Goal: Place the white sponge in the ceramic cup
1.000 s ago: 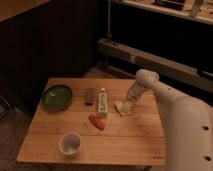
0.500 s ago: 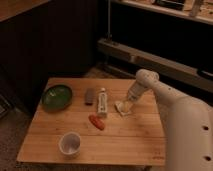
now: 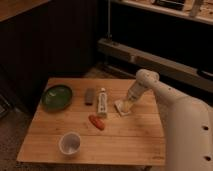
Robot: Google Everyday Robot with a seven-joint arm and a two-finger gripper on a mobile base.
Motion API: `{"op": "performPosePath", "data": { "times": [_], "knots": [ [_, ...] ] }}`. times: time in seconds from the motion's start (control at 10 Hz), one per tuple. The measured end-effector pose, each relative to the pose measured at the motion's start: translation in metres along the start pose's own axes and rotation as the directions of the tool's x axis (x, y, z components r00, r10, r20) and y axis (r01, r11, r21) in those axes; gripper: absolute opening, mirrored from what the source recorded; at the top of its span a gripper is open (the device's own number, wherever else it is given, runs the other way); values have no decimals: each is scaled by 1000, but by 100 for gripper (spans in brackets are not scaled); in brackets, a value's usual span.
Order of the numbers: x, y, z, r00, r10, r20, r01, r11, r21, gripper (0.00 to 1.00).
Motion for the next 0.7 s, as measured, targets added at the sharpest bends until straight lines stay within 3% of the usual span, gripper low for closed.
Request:
{"op": "performPosePath", "data": {
  "times": [0.1,0.3,0.7],
  "knots": [
    [-1,1,-1,1000,-3,-1,3,1000,-1,63],
    [-1,1,-2,1000,-1,0,1,1000,0,46],
    [-1,1,-6,1000,0,-1,0,1000,-1,4]
  ]
}}
